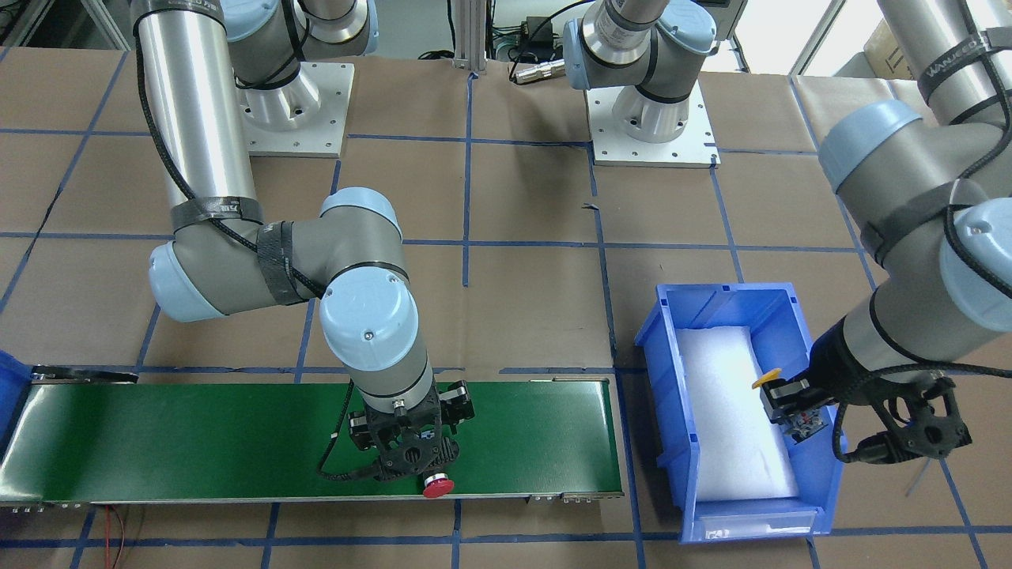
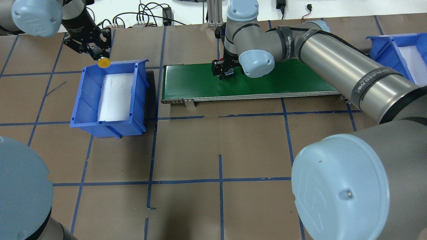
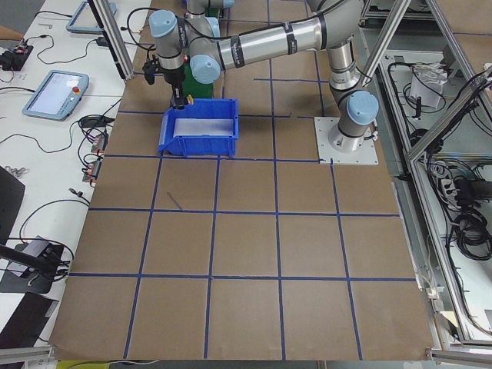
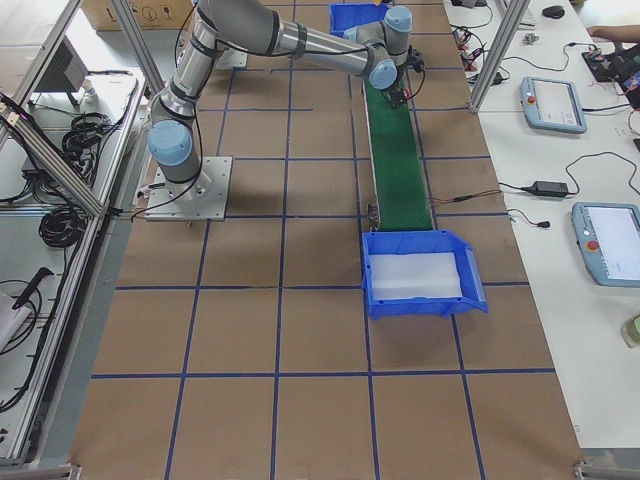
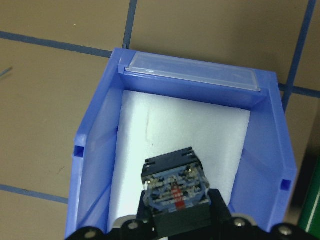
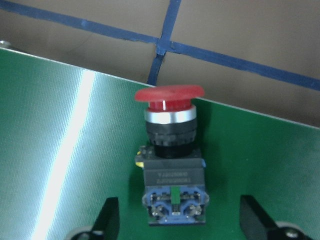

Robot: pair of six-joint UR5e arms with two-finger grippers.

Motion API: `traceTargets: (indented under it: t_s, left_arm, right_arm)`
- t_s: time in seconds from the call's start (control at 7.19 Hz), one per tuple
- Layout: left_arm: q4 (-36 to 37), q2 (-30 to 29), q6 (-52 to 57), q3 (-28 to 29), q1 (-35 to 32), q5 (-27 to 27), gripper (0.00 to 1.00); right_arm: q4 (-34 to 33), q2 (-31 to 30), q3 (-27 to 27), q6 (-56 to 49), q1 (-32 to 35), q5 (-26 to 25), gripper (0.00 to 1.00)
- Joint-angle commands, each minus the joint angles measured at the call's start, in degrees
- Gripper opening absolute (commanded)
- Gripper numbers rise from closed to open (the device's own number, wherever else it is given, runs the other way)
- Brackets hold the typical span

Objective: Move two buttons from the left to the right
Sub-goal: 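Carry the yellow-collared switch onto the belt with the left gripper and release it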

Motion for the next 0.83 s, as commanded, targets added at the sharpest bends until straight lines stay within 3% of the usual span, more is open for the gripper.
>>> traceTargets:
  t_s: [0.0, 0.56, 0.7]
  left_arm:
    - [0.1, 0.5, -7.6, 0.5, -5.9, 0.1, 0.24]
    - [6.4, -4.2, -12.7, 0.0, -10.7, -0.2, 0.25]
    - [6.7, -5.2, -13.4, 0.4, -11.5, -0.1, 0.25]
  right_arm:
    - [5.2, -0.2, -0.5, -0.5, -0.4, 0.6, 0.03]
    - [5.6, -1.5, -1.2, -3.8, -6.3, 0.0, 0.03]
    - [8.9, -2.0, -2.6, -3.8, -6.8, 0.3, 0.10]
